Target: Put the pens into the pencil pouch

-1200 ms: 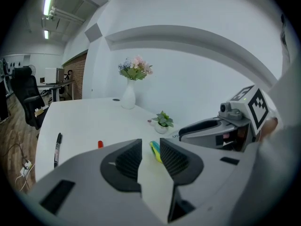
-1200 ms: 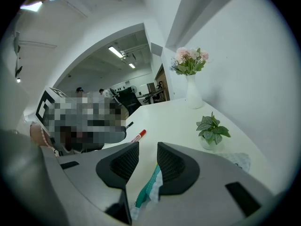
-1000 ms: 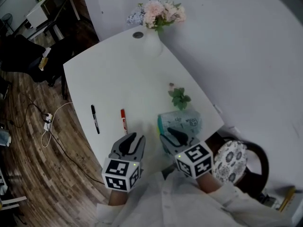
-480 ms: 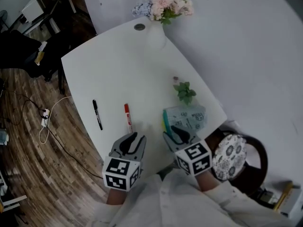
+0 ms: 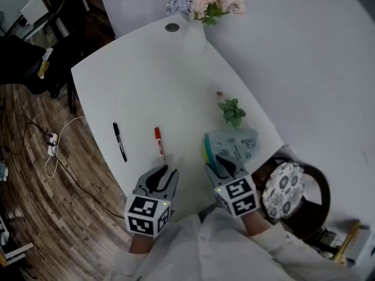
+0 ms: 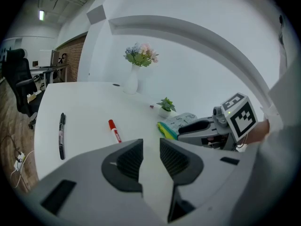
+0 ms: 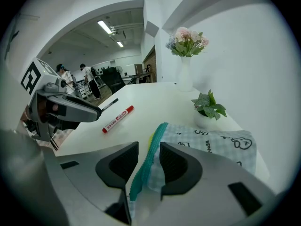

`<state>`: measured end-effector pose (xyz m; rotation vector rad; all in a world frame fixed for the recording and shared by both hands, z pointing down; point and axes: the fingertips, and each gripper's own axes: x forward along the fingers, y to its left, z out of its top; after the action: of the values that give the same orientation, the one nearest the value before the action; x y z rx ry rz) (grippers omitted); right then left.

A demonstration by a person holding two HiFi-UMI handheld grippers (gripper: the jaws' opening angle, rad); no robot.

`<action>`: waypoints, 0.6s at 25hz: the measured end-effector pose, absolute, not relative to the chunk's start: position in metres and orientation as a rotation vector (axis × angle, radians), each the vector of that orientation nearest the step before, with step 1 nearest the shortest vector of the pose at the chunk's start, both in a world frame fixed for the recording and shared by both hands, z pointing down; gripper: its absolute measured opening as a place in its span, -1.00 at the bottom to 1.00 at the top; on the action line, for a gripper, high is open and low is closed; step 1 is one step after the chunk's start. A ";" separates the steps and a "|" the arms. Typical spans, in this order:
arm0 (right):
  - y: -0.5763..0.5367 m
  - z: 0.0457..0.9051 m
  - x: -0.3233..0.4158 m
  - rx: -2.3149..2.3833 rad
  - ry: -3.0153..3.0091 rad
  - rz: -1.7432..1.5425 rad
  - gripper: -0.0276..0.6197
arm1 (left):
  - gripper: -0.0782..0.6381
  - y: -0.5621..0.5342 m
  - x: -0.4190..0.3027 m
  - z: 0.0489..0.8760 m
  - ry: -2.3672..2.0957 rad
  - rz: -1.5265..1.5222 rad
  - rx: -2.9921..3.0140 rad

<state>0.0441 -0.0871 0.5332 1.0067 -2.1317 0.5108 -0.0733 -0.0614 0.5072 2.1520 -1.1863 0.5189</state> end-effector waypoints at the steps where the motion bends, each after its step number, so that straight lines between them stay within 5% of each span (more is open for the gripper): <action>1: -0.087 0.535 0.044 1.003 -2.120 0.507 -0.55 | -0.48 -0.062 -0.075 0.509 -1.186 0.522 2.150; 9: -0.088 0.551 0.050 1.010 -2.025 0.476 -0.55 | -0.48 -0.067 -0.078 0.516 -1.158 0.516 2.135; 15: -0.088 0.550 0.051 1.020 -2.032 0.526 -0.76 | -0.48 -0.066 -0.077 0.518 -1.137 0.512 2.134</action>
<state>0.0513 -0.0880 0.5501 1.0203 -2.0324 0.5259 -0.0766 -0.0662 0.5182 2.1341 -1.1365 0.5120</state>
